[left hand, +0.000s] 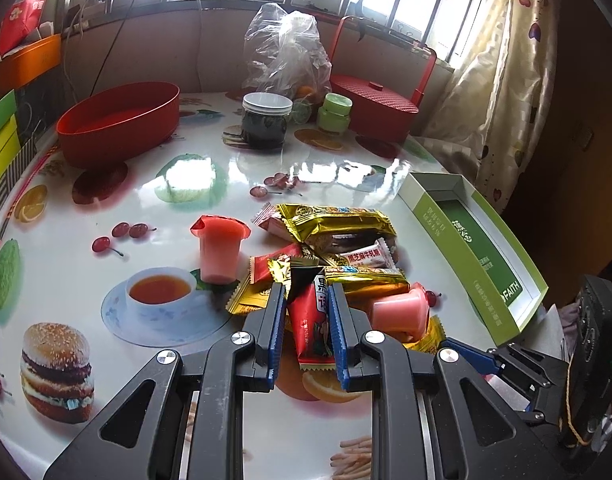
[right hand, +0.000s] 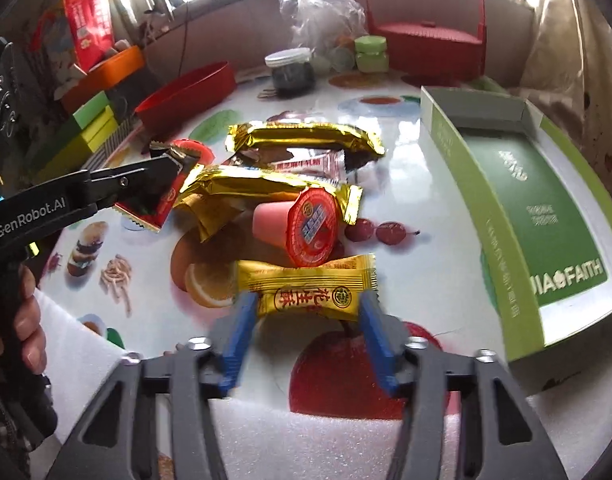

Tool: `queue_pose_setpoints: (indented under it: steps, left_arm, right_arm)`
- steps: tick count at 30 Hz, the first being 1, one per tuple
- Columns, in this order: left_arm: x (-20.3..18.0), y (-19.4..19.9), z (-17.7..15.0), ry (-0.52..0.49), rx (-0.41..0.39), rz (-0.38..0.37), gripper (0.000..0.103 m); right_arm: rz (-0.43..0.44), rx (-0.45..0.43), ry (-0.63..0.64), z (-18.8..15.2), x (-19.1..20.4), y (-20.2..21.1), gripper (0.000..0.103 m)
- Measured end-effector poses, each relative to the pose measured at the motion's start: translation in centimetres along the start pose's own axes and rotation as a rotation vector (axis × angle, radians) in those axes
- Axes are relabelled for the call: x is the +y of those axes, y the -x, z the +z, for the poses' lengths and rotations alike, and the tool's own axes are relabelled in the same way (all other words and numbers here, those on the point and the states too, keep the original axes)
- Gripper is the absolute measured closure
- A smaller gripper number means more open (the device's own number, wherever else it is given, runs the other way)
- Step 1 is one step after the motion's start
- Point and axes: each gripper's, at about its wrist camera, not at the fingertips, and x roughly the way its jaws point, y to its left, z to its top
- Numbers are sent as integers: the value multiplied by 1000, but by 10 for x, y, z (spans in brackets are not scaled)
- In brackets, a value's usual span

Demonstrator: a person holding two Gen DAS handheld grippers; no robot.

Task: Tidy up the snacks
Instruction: 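Carry the red sachet and yellow packet in both tools over the green box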

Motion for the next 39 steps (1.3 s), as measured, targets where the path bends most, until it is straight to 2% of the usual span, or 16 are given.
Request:
queue_pose_setpoints:
  steps: [1,5,6,7,11,14,19,28,35,38,39]
  left_arm:
    - [-1,0,0,0,-1,-1,81]
    - [-1,1,0,1,-4,-4,81]
    - [-1,1,0,1,-5,-4,81]
    - [-2,2,0,1,-5,-5,81]
    - [-4,2,0,-3,-7,-12,81]
    - [-4,2,-1,-3,-4,-12,81]
    - [-3,1,-2,0,-2,-8,81]
    - [0,2,-2,8,-2,-5,81]
    - [1,4,-1,14,-5,-7,81]
    - [1,3,-1,15,-6,-6,81]
    - [1,3,-1,16,-5,-7,81]
  right_arm:
    - [2,-5,4,0,0,1,68]
    - [-10,-11,26,-2,3,4,75]
    - [-12,-12,28,-2,3,5,98]
    - [-7,-5,25,-3,1,5,102]
    - [20,0,1,-6,-5,6,102]
    - [106,-2,-3,-5,-7,10,102]
    - [122,-24,100,2,3,9,81]
    - [84,10,284,16,23,-13,61]
    - [41,62,367,20,28,-32,58]
    - [65,60,335,20,24,-31,58]
    - [61,54,327,20,23,-30,62]
